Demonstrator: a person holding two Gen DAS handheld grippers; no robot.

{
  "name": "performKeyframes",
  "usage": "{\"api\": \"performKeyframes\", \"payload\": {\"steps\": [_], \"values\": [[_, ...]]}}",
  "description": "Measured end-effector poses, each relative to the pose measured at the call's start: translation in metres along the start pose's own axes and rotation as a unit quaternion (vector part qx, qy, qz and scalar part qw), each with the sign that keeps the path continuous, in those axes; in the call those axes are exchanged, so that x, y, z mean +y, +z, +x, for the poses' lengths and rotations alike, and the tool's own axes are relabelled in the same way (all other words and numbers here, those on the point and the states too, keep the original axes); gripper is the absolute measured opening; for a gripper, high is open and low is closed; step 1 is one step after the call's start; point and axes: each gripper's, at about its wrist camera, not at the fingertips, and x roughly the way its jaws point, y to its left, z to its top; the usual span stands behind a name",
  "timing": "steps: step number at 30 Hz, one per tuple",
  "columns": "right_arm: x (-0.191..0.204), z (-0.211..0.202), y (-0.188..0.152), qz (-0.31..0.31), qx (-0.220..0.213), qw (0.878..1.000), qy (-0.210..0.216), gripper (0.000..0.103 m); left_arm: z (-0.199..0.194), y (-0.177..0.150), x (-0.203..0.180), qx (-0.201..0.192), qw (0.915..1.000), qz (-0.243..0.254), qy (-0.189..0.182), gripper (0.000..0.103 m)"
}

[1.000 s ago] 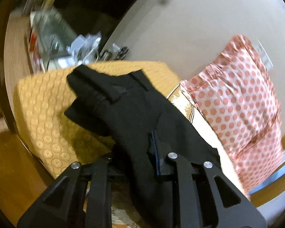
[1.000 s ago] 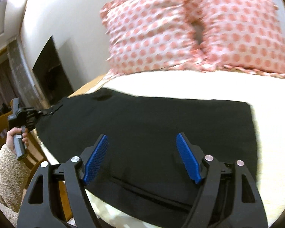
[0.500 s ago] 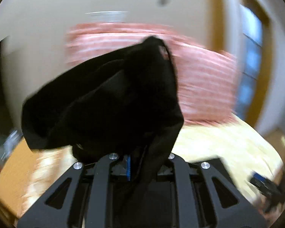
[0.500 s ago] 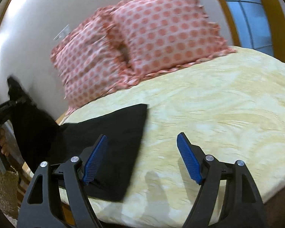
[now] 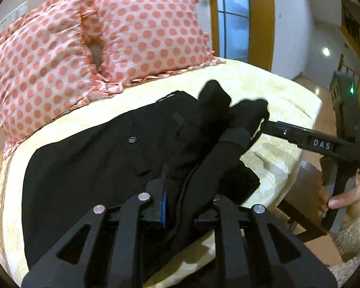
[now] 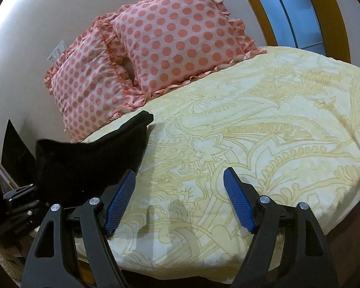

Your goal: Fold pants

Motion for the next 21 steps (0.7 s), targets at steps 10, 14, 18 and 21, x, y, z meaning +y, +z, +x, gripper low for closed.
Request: {"api": "performKeyframes", "payload": {"steps": [10, 14, 18, 21], "values": [[0.019, -0.018, 0.030, -0.023, -0.038, 0.999, 0.013, 0.077, -0.033, -0.022, 0.020, -0.015, 0.9929, -0.056, -0.104, 0.062], [0.042, 0.002, 0.041, -0.032, -0.002, 0.996, 0.078, 0.079, -0.066, -0.026, 0.080, -0.097, 0.9805, -0.157, -0.069, 0.090], [0.070, 0.038, 0.042, -0.055, 0.045, 0.994, 0.079, 0.084, -0.046, -0.039, 0.123, -0.056, 0.9776, -0.196, 0.052, 0.090], [0.099, 0.049, 0.035, -0.118, 0.052, 0.991, 0.045, 0.084, -0.024, -0.059, 0.136, -0.006, 0.9740, -0.215, 0.071, 0.090]]}}
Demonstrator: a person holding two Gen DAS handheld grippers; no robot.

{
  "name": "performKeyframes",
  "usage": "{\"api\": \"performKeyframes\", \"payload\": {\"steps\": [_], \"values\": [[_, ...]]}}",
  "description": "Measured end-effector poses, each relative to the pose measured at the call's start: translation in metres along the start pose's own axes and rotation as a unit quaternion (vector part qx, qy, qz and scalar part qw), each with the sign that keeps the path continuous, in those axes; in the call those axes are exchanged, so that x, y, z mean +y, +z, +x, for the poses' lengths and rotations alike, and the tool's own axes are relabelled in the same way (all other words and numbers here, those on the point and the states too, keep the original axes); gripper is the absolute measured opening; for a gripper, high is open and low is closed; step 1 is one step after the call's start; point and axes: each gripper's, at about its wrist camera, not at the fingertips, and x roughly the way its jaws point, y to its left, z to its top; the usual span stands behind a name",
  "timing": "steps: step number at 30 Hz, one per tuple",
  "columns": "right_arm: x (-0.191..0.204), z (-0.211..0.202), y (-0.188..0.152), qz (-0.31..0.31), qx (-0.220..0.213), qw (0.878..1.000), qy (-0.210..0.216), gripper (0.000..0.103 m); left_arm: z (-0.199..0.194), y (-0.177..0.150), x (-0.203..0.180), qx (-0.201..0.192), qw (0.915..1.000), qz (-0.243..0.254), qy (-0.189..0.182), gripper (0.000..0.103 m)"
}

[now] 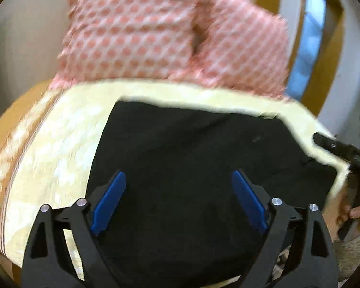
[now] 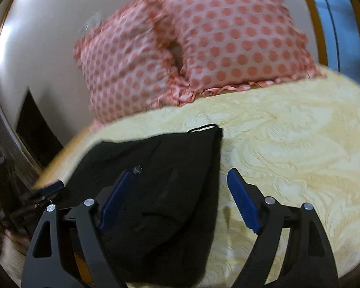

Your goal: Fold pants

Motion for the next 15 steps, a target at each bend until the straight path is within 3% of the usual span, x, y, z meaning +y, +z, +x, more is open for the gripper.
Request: {"api": "performKeyframes", "payload": {"steps": [4, 6, 9, 12, 15], "values": [[0.031, 0.030, -0.017, -0.098, 0.072, 0.989, -0.083, 0.084, 0.008, -0.014, 0.003, 0.003, 0.9998, 0.019, 0.005, 0.091], [0.024, 0.030, -0.015, -0.070, 0.074, 0.993, -0.067, 0.086, 0.006, -0.017, 0.004, -0.002, 0.9997, 0.026, 0.000, 0.094], [0.005, 0.030, -0.003, -0.012, 0.078, 0.996, -0.030, 0.086, 0.005, -0.017, 0.019, -0.015, 0.9990, -0.003, -0.041, 0.096], [-0.006, 0.044, -0.001, 0.010, 0.099, 0.995, -0.008, 0.086, 0.003, -0.015, 0.036, -0.024, 0.9951, -0.043, -0.086, 0.097], [-0.002, 0.046, 0.000, 0.000, 0.104, 0.994, 0.029, 0.078, 0.001, -0.019, 0.048, -0.029, 0.9902, -0.068, -0.119, 0.096]]}}
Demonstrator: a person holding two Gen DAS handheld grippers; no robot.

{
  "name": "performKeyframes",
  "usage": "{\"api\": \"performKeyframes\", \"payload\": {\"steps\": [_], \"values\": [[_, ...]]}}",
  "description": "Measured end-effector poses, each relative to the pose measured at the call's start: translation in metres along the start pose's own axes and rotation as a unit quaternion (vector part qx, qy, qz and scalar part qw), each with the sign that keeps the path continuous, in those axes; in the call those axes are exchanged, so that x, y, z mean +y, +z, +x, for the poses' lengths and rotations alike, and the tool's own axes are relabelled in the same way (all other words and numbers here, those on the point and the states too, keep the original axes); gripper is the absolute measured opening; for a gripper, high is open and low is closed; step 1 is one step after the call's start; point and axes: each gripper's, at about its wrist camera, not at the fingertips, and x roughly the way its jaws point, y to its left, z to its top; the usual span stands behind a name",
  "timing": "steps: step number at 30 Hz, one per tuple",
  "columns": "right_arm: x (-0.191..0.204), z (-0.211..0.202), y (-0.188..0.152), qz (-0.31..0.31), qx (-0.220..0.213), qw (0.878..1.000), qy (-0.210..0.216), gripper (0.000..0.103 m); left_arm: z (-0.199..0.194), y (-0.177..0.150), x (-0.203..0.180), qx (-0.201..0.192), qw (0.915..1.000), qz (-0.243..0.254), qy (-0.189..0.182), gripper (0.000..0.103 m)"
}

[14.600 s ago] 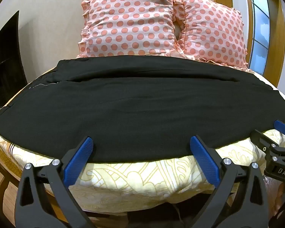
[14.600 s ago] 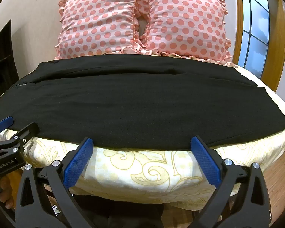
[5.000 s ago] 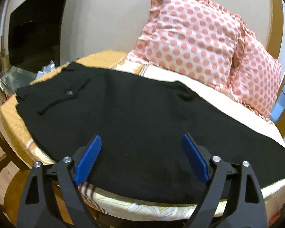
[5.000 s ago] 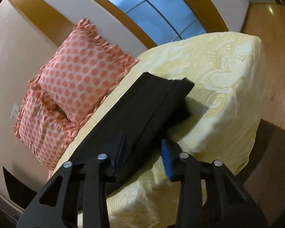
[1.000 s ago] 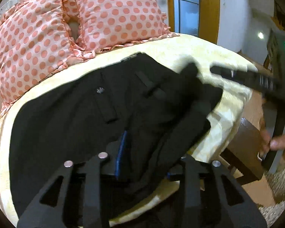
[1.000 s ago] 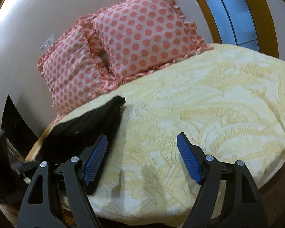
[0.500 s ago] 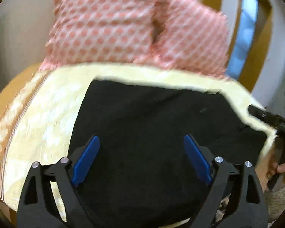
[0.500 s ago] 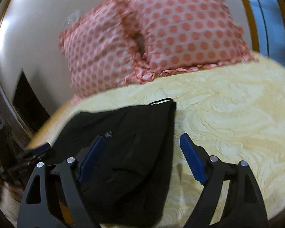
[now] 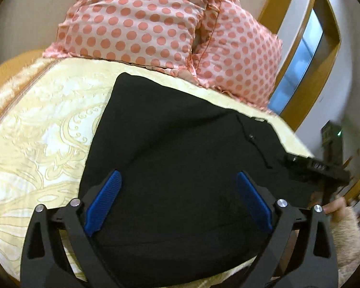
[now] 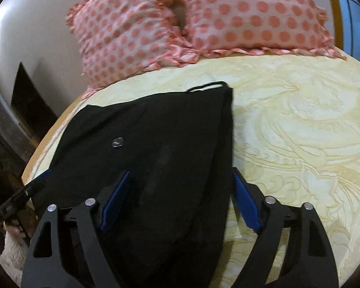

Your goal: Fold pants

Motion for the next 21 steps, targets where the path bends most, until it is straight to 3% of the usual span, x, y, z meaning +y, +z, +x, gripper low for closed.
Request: {"api": "performKeyframes", "payload": {"steps": [3, 7, 10, 13, 17, 20, 21], "values": [[0.002, 0.000, 0.000, -0.002, 0.010, 1.000, 0.025, 0.078, -0.002, 0.000, 0.002, -0.002, 0.9999, -0.001, -0.012, 0.096], [-0.012, 0.002, 0.005, 0.041, 0.004, 0.997, 0.057, 0.072, -0.003, 0.005, -0.002, 0.008, 1.0000, 0.004, -0.002, 0.096], [-0.011, 0.004, 0.007, 0.041, 0.012, 0.996, 0.076, 0.059, -0.011, 0.024, 0.008, 0.005, 0.9995, -0.027, -0.015, 0.096], [-0.009, 0.005, 0.007, 0.039, 0.019, 0.995, 0.095, 0.058, -0.016, 0.049, 0.029, -0.010, 0.9985, -0.053, 0.003, 0.096], [-0.019, 0.008, 0.008, 0.074, 0.020, 0.991, 0.108, 0.058, 0.010, 0.072, 0.054, 0.043, 0.9955, -0.082, 0.020, 0.093], [-0.020, 0.009, 0.010, 0.079, 0.019, 0.990, 0.111, 0.057, 0.035, 0.079, 0.065, 0.094, 0.9897, -0.108, -0.005, 0.082], [-0.020, 0.009, 0.010, 0.077, 0.019, 0.991, 0.108, 0.053, 0.043, 0.081, 0.065, 0.109, 0.9879, -0.110, -0.013, 0.077]]}}
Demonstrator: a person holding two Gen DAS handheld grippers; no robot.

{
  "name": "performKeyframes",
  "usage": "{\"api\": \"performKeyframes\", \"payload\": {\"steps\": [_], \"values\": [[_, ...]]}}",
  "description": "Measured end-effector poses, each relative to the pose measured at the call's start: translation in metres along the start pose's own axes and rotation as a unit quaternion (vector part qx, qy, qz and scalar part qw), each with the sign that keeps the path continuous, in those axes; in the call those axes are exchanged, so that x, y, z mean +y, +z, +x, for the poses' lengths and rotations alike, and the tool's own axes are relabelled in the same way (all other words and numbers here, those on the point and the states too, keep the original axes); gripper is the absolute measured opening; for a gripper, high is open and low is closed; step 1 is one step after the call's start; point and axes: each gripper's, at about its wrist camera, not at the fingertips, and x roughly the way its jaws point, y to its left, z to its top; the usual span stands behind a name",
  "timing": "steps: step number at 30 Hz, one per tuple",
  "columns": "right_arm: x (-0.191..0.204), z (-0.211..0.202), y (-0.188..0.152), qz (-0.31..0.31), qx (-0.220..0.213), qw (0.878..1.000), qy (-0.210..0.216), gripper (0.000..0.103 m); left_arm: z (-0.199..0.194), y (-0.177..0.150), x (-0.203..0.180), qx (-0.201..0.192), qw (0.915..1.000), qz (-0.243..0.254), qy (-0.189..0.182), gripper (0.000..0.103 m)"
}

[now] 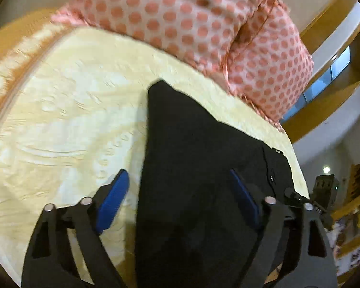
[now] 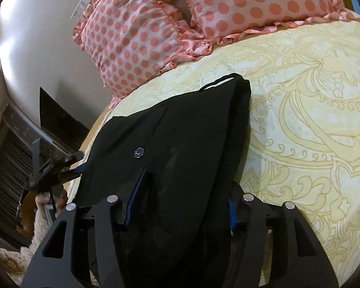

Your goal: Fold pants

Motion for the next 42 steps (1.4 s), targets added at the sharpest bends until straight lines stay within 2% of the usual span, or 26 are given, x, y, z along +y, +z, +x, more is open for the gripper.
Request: {"api": "performKeyframes", "payload": {"steps": [3, 5, 6, 7, 10, 16, 20, 23, 26, 28, 30, 31, 33, 35, 37, 38, 40, 42], "values": [[-0.004, 0.000, -0.001, 0.008, 0.001, 1.000, 0.007, 0.038, 0.010, 0.003, -0.007, 0.014, 0.9998, 0.013, 0.006, 0.058], [-0.011, -0.001, -0.001, 0.031, -0.001, 0.999, 0.029, 0.034, 0.014, 0.004, -0.012, 0.018, 0.9993, 0.024, 0.024, 0.040], [-0.013, -0.001, -0.001, 0.036, -0.003, 0.999, 0.033, 0.032, 0.014, 0.004, -0.012, 0.020, 0.9988, 0.029, 0.033, 0.023], [-0.014, 0.000, -0.002, 0.039, -0.004, 0.999, 0.038, 0.029, 0.013, 0.004, -0.012, 0.021, 0.9987, 0.031, 0.036, 0.015], [-0.007, -0.003, 0.000, 0.029, -0.010, 0.999, 0.039, 0.024, 0.008, 0.002, -0.015, 0.016, 0.9980, 0.047, 0.039, 0.007], [0.015, -0.010, 0.022, -0.009, -0.022, 0.999, 0.039, 0.021, -0.007, 0.014, -0.040, -0.024, 0.9950, 0.086, 0.046, 0.004], [0.026, -0.006, 0.051, -0.043, -0.027, 0.998, 0.025, 0.020, -0.003, 0.034, -0.059, -0.035, 0.9915, 0.111, 0.058, 0.004], [0.031, -0.002, 0.081, -0.068, -0.045, 0.997, 0.017, 0.019, 0.002, 0.058, -0.073, -0.053, 0.9878, 0.129, 0.069, 0.004], [0.031, 0.002, 0.116, -0.079, -0.075, 0.994, 0.021, 0.014, 0.006, 0.087, -0.086, -0.087, 0.9830, 0.142, 0.078, 0.004], [0.025, 0.010, 0.139, -0.080, -0.086, 0.993, 0.011, 0.014, 0.018, 0.111, -0.089, -0.105, 0.9791, 0.145, 0.096, 0.004], [0.013, 0.025, 0.153, -0.069, -0.082, 0.994, -0.009, 0.014, 0.040, 0.130, -0.081, -0.092, 0.9779, 0.146, 0.118, 0.004], [0.000, 0.039, 0.159, -0.053, -0.064, 0.996, -0.030, 0.014, 0.052, 0.136, -0.074, -0.077, 0.9789, 0.139, 0.128, 0.004], [-0.021, 0.060, 0.162, -0.023, -0.031, 0.998, -0.057, 0.014, 0.080, 0.144, -0.047, -0.030, 0.9858, 0.099, 0.132, 0.004], [-0.037, 0.073, 0.158, 0.003, -0.011, 0.997, -0.074, 0.015, 0.099, 0.142, -0.027, -0.006, 0.9882, 0.074, 0.134, 0.006], [-0.041, 0.074, 0.155, 0.011, -0.012, 0.997, -0.075, 0.022, 0.105, 0.137, -0.020, -0.008, 0.9872, 0.073, 0.142, 0.013], [-0.040, 0.075, 0.155, 0.011, -0.010, 0.997, -0.082, 0.025, 0.106, 0.136, -0.019, -0.011, 0.9865, 0.074, 0.145, 0.015], [-0.038, 0.074, 0.154, 0.010, -0.002, 0.994, -0.105, 0.037, 0.102, 0.136, -0.023, -0.019, 0.9833, 0.079, 0.163, 0.031], [-0.034, 0.066, 0.151, 0.005, -0.007, 0.991, -0.134, 0.042, 0.086, 0.134, -0.030, -0.047, 0.9786, 0.090, 0.179, 0.034]]}}
